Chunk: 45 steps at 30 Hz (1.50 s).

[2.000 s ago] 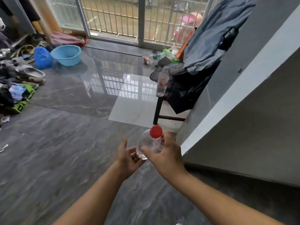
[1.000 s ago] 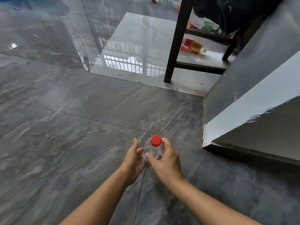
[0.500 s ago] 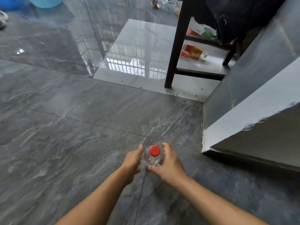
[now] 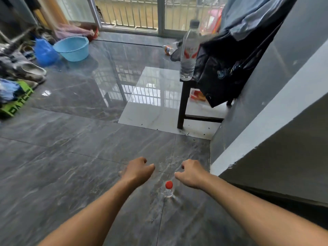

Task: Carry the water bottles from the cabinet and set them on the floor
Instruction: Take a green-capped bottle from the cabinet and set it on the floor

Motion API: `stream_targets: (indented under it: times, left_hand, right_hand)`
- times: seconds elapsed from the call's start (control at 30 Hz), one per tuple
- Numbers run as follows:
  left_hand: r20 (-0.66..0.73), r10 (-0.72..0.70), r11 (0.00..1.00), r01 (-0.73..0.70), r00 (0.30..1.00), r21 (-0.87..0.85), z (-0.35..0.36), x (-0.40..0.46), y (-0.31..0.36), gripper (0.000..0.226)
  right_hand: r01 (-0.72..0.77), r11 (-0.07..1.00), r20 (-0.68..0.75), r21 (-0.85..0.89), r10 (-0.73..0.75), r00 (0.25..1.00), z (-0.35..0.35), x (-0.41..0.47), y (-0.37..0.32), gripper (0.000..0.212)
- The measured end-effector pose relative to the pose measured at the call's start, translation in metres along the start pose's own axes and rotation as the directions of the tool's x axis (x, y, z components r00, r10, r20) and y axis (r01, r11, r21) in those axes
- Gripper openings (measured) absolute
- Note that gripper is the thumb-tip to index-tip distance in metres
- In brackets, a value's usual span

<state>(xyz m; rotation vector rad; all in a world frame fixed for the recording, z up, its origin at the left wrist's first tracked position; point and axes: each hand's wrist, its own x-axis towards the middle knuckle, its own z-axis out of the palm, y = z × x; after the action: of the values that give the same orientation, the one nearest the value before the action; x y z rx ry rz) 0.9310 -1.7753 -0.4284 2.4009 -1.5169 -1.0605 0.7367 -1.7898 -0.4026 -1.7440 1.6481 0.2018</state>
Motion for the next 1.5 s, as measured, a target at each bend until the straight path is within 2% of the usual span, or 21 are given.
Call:
stream_targets:
  times: [0.03,0.23,0.4,0.57,0.73,0.83,0.9,1.17,1.3,1.43,1.5]
  left_hand:
    - [0.011,0.015,0.999,-0.016,1.0,0.031,-0.021,-0.012,0.01,0.05]
    - [0.143,0.097,0.97,-0.126,0.985,0.206,-0.151,-0.086,0.082,0.029]
    - [0.12,0.144,0.931,-0.175,0.982,0.32,-0.238,-0.147,0.14,0.026]
    - [0.108,0.192,0.897,-0.219,0.975,0.385,-0.309,-0.2,0.202,0.032]
    - [0.049,0.285,0.856,-0.277,0.957,0.437,-0.363,-0.25,0.258,0.05]
    - [0.044,0.31,0.848,-0.297,0.95,0.44,-0.387,-0.273,0.288,0.055]
    - [0.039,0.342,0.833,-0.323,0.939,0.45,-0.401,-0.286,0.306,0.058]
    - [0.043,0.524,0.715,-0.467,0.851,0.52,-0.435,-0.334,0.357,0.047]
    - [0.072,0.604,0.629,-0.53,0.794,0.568,-0.44,-0.352,0.365,0.043]
    - [0.119,0.663,0.565,-0.598,0.739,0.569,-0.439,-0.367,0.371,0.04]
    - [0.151,0.68,0.543,-0.632,0.717,0.553,-0.437,-0.377,0.377,0.038]
  right_hand:
    - [0.004,1.0,0.0,-0.009,-0.004,1.0,-0.019,-0.014,-0.011,0.027]
    - [0.035,0.998,0.027,-0.054,-0.034,0.999,-0.137,-0.104,-0.074,0.028]
    - [0.046,0.995,0.056,-0.09,-0.041,0.998,-0.225,-0.17,-0.111,0.035]
    - [0.066,0.987,0.032,-0.149,-0.062,0.998,-0.311,-0.226,-0.136,0.038]
    - [0.083,0.983,-0.031,-0.164,-0.089,0.996,-0.383,-0.277,-0.153,0.048]
    - [0.099,0.984,-0.058,-0.147,-0.109,0.992,-0.418,-0.308,-0.159,0.039]
    - [0.093,0.987,-0.078,-0.129,-0.103,0.992,-0.438,-0.327,-0.163,0.033]
    - [0.063,0.993,-0.183,-0.095,-0.08,0.98,-0.486,-0.404,-0.162,0.043]
    - [0.009,0.999,-0.252,-0.043,-0.02,0.968,-0.487,-0.434,-0.161,0.047]
    - [-0.055,0.998,-0.334,-0.011,0.048,0.941,-0.48,-0.454,-0.161,0.039]
    - [-0.081,0.997,-0.364,0.014,0.081,0.928,-0.476,-0.468,-0.159,0.046]
